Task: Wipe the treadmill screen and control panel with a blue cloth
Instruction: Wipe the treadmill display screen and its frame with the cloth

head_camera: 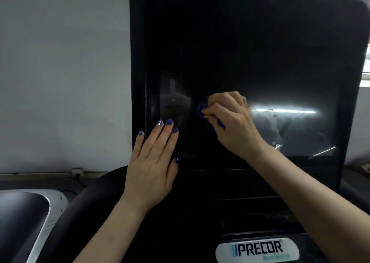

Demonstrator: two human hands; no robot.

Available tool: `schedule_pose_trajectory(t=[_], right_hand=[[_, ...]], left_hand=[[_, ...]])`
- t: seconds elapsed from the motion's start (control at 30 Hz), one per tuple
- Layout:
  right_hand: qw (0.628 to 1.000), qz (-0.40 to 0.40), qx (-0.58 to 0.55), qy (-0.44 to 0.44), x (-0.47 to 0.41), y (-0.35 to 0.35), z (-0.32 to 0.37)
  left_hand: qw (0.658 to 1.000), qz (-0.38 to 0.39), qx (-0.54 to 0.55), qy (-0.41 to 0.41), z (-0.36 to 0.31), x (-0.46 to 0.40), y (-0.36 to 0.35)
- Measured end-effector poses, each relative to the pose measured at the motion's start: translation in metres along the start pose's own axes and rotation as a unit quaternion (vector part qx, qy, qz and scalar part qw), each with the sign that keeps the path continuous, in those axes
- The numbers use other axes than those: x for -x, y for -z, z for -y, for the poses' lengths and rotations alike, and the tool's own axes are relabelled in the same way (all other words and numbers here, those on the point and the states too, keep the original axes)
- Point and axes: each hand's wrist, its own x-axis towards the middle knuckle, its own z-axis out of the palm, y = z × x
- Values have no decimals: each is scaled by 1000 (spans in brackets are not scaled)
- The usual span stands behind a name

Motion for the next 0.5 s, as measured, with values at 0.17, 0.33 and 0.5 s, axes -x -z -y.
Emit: schedule_pose_trajectory(t=[0.17,0.33,0.5], right_hand=[[1000,-14,3,-17,2,12,-16],[999,-33,4,-28,0,5,-9],[1000,-20,6,-18,0,7,-12]], left_hand=[[1000,-1,-3,5,-1,0,0],[1000,3,-11,5,-1,-1,2],[1000,-5,-14,-9,-14,-7,6]])
